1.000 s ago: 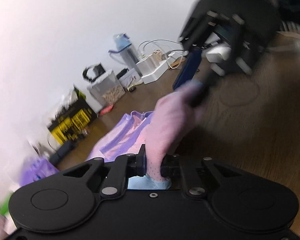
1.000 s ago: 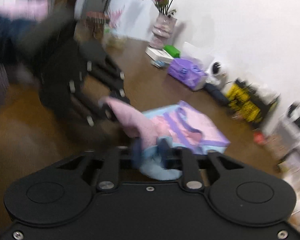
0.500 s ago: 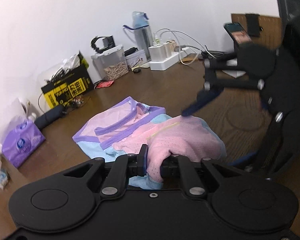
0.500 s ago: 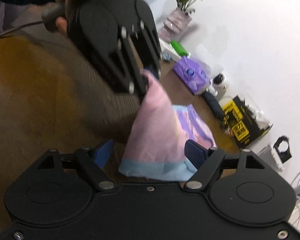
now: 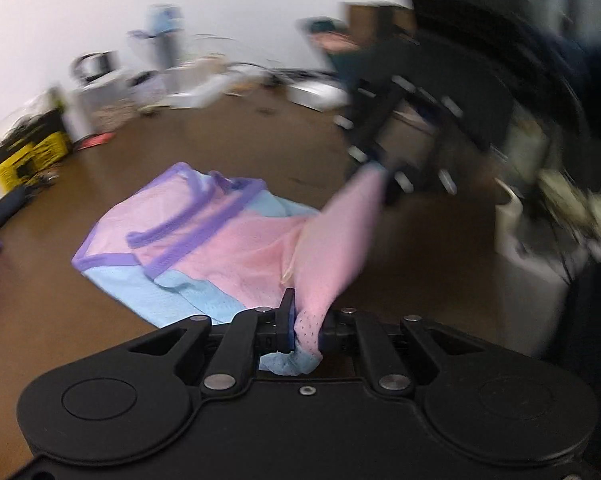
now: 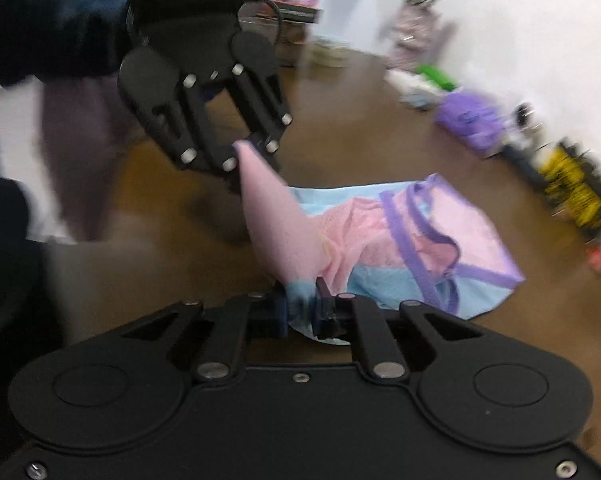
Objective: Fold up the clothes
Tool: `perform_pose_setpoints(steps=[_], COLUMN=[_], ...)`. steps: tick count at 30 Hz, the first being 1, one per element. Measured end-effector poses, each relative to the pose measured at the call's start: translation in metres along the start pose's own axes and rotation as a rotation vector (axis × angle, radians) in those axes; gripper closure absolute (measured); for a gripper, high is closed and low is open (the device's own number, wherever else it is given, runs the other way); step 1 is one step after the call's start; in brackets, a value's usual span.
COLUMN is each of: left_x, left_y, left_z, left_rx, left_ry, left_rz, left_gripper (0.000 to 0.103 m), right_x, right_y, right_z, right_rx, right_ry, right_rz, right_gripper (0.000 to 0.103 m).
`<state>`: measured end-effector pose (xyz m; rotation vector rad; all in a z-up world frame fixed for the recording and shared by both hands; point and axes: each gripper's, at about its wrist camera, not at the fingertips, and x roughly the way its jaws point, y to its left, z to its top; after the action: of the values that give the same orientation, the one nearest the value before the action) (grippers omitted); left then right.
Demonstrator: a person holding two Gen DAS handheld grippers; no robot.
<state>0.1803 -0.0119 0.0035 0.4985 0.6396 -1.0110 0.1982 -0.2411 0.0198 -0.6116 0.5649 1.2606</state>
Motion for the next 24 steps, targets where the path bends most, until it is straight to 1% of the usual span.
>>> perform_pose_setpoints(steps=[2,4,6,8,10,12,14,17,19,20,21,22,24], left_x=[-0.015,-0.025,-0.03,-0.025,-0.018,-0.008,-0.002,0.006,0.014,0.016,0.025,0.03,0.04], left_y=[-0.012,-0.01,0.006,0.019,0.034,0.055,0.066,0.079,0.092,0.092,0.105,0.113,0.127], left_z=[0.001,0.007,0.016,0.019,0.02,0.02,0.022,0.022,0.021,0.021,0.019,0.019,0.017], left_rx=[0.0,-0.013,-0.036,-0.052,-0.079,-0.141,-0.188,-0.213,-0.26,-0.267,-0.332,-0.379,-0.471], left_ry=[-0.02,-0.039,-0.051,-0.043,-0.034,0.0,0.006,0.014,0.006,0.005,-0.003,-0.01,-0.019], left_rz=[-0.044,-0.062,-0.082,-0.091,-0.091,-0.115,-0.101,-0.078,-0.062,-0.06,-0.045,-0.017,0.033], left_gripper=[0.094,0.094,0.094,0.094,0.094,0.094,0.094,0.093,0.092,0.091,0.086,0.075,0.065], right_x=[-0.016,-0.024,-0.031,-0.032,-0.031,-0.027,-0.022,-0.014,-0.008,-0.003,0.002,0.004,0.013], right_y=[0.008,-0.002,-0.013,-0.029,-0.042,-0.058,-0.073,-0.087,-0.1,-0.107,-0.111,-0.113,-0.125], right_z=[-0.001,0.004,0.009,0.012,0.014,0.013,0.011,0.007,0.002,0.0,-0.001,-0.003,-0.014], right_rx=[0.065,0.111,0.158,0.22,0.254,0.294,0.328,0.357,0.383,0.396,0.404,0.418,0.476], right_ry=[-0.003,-0.016,-0.028,-0.034,-0.041,-0.046,-0.044,-0.043,-0.044,-0.047,-0.05,-0.053,-0.065], right_rz=[0.121,0.185,0.242,0.26,0.268,0.269,0.266,0.255,0.24,0.23,0.222,0.217,0.195], right_gripper=[0.089,0.089,0.089,0.089,0.089,0.089,0.089,0.089,0.088,0.088,0.087,0.087,0.087])
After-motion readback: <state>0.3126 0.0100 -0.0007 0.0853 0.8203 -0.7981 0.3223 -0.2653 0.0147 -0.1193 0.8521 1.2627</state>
